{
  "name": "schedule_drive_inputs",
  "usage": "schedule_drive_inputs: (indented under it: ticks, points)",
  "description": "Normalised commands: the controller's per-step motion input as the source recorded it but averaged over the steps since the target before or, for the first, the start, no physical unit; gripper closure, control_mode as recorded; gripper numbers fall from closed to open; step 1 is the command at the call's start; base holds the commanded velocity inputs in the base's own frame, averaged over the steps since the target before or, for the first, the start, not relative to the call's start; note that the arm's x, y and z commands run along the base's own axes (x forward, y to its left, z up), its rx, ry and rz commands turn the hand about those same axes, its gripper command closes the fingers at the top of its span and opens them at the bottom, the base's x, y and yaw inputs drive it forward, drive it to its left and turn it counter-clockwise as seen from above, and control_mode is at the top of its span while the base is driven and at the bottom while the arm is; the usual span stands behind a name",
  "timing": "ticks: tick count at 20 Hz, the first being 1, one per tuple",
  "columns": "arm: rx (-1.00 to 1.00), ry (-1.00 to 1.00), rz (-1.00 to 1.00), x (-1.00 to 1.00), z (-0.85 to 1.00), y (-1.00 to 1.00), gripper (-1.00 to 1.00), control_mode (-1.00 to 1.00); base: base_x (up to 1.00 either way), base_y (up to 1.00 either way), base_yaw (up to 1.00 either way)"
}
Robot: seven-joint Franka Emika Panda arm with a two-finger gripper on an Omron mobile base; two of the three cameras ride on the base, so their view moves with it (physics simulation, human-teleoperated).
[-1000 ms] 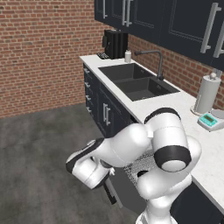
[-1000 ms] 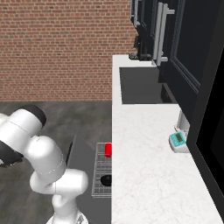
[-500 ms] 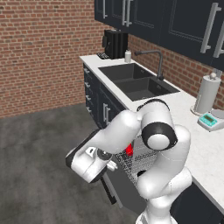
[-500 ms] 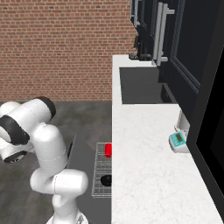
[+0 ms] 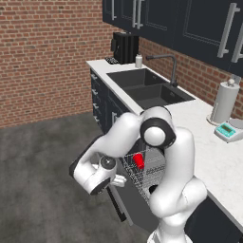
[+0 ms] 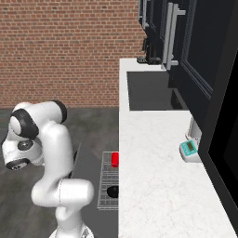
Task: Pick up the cup and bowl from the counter, place them in the dishwasher, and close the dishwasher door.
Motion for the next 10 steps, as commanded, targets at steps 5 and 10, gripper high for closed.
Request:
schedule_drive_inputs:
  ticks: [5, 10]
  points:
    - [-0.51, 0.0, 0.02, -0.02, -0.21, 1.0, -1.0, -1.0, 0.0, 0.0, 0.0]
    - [-0.5, 0.0, 0.02, 0.0, -0.29, 1.0, -1.0, -1.0, 0.0, 0.0, 0.0]
